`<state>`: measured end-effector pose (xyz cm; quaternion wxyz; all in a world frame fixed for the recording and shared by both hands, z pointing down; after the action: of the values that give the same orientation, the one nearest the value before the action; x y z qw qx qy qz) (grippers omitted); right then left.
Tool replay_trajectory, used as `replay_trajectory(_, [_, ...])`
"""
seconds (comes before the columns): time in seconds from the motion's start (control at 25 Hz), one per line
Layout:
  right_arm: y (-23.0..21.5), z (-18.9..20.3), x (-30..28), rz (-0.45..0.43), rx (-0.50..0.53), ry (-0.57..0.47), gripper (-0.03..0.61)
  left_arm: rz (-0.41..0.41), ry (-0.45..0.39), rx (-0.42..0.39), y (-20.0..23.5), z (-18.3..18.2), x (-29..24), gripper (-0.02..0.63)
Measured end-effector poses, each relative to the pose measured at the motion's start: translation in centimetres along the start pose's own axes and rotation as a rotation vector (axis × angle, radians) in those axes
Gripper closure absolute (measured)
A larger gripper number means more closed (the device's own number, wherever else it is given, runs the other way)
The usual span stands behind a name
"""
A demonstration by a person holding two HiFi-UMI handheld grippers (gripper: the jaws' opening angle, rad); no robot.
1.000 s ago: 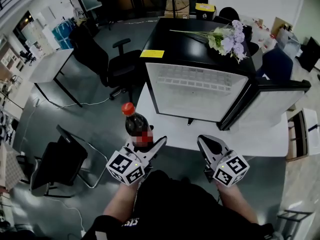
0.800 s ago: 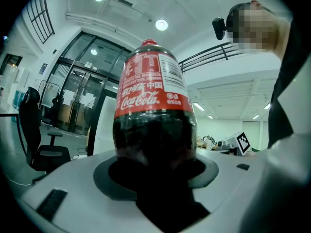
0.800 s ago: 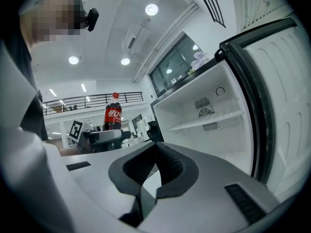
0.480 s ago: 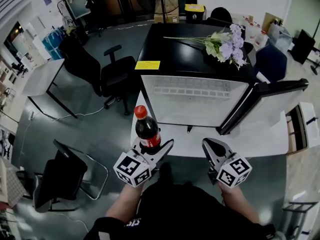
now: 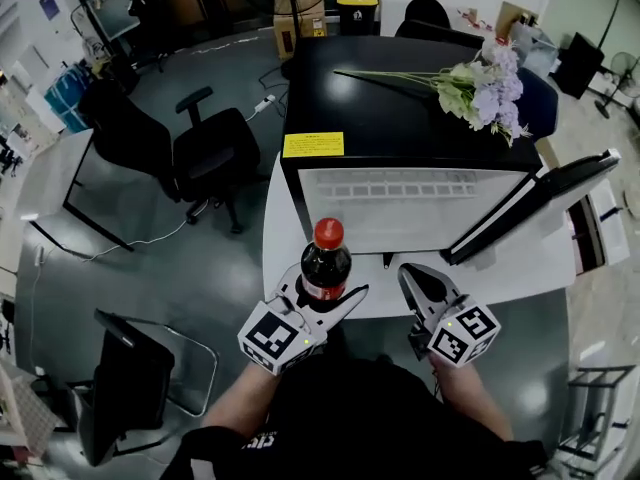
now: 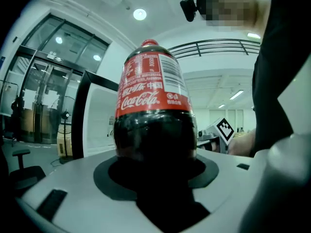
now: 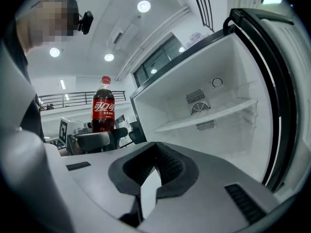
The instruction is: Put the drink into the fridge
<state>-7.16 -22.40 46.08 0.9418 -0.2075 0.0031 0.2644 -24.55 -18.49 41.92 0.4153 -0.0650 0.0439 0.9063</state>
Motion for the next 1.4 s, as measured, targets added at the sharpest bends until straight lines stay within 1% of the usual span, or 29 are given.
replay_trajectory(0.16, [0.7, 0.0, -0.4, 0.056, -0.006, -0.038, 0.565, 0.064, 0.01, -0.011, 1.5, 0.7, -0.5, 0.348])
replay_trajectory(0.24, [1.0, 0.1, 0.3, 0.08, 0.003, -0.036, 0.563, 0.082, 0.014, 0.002, 1.7, 1.1, -1.0, 0.348])
replay_trajectory(0.32, [1.1, 0.2, 1.6, 0.11, 0.007, -0.036, 0.565, 0.093, 0.024, 0.019, 1.3, 1.4, -1.6, 0.348])
replay_trajectory(0.52, [1.2, 0.4, 6.8, 0.19, -0.011, -0.083, 0.563, 0.095, 0.081, 0.012, -0.9, 2.2, -3.1, 0.348])
replay_trajectory(0.6, [1.3, 0.8, 8.7, 0.214, -0.014, -0.102, 0.563, 0.094, 0.107, -0.008, -1.7, 2.7, -3.8, 0.35])
replay_trajectory(0.72, [1.4, 1.9, 10.8, 0.242, -0.013, -0.11, 0.564, 0.082, 0.149, -0.064, -2.6, 3.4, -4.8, 0.35])
replay_trajectory(1.0, [0.5, 4.3, 13.4, 0.282, -0.065, -0.105, 0.565, 0.092, 0.258, -0.175, -3.5, 6.2, -8.7, 0.351])
replay_trajectory(1.08, [-0.2, 4.6, 13.8, 0.299, -0.078, -0.112, 0.565, 0.096, 0.281, -0.192, -3.2, 7.1, -10.0, 0.353])
replay_trajectory(1.2, [-0.8, 5.0, 14.1, 0.32, -0.099, -0.125, 0.563, 0.105, 0.315, -0.196, -2.6, 8.4, -11.6, 0.353])
replay_trajectory(1.4, [-1.6, 5.7, 13.6, 0.341, -0.118, -0.104, 0.563, 0.132, 0.369, -0.23, -1.2, 10.1, -14.2, 0.353])
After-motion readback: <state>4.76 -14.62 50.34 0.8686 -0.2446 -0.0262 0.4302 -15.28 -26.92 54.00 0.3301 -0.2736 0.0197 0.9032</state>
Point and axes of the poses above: the fingertips, and each gripper's own axes: x backward along the fingers, y to its left, z out of its underside, the point moved 6 cm from there along x, backward along the fingers, and after that the axes turned 3 degrees about -z, right-handed, at the moved point
